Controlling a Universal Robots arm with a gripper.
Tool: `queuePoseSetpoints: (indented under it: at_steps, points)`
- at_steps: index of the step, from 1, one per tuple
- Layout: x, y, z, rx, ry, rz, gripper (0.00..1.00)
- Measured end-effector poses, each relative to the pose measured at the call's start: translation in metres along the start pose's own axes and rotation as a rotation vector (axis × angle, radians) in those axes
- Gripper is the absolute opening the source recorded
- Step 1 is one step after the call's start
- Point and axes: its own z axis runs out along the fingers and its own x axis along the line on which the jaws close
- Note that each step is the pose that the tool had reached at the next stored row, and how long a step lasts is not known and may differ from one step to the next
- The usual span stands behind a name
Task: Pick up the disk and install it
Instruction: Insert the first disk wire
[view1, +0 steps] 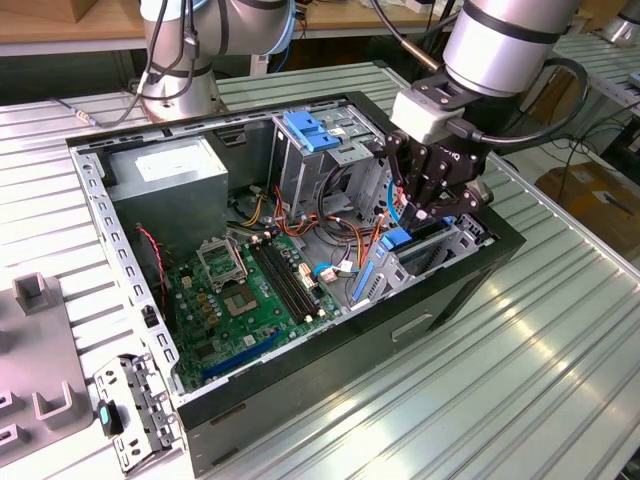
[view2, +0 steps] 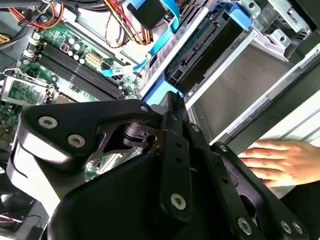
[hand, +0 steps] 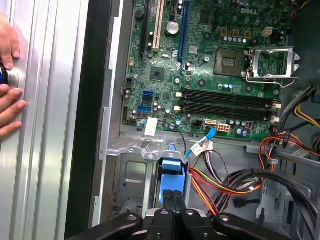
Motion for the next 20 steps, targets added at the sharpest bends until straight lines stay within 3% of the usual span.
queuePoseSetpoints:
  at_steps: [11, 16, 20]
  points:
    - [0.0002, -0.0018, -0.0011, 0.0003, -0.0001, -0.010, 0.11]
    - [0.0006, -0.0051, -0.0011, 0.0025, -0.0001, -0.071, 0.11]
    - [0.0007, -0.0052, -0.0036, 0.0028, -0.0002, -0.079, 0.11]
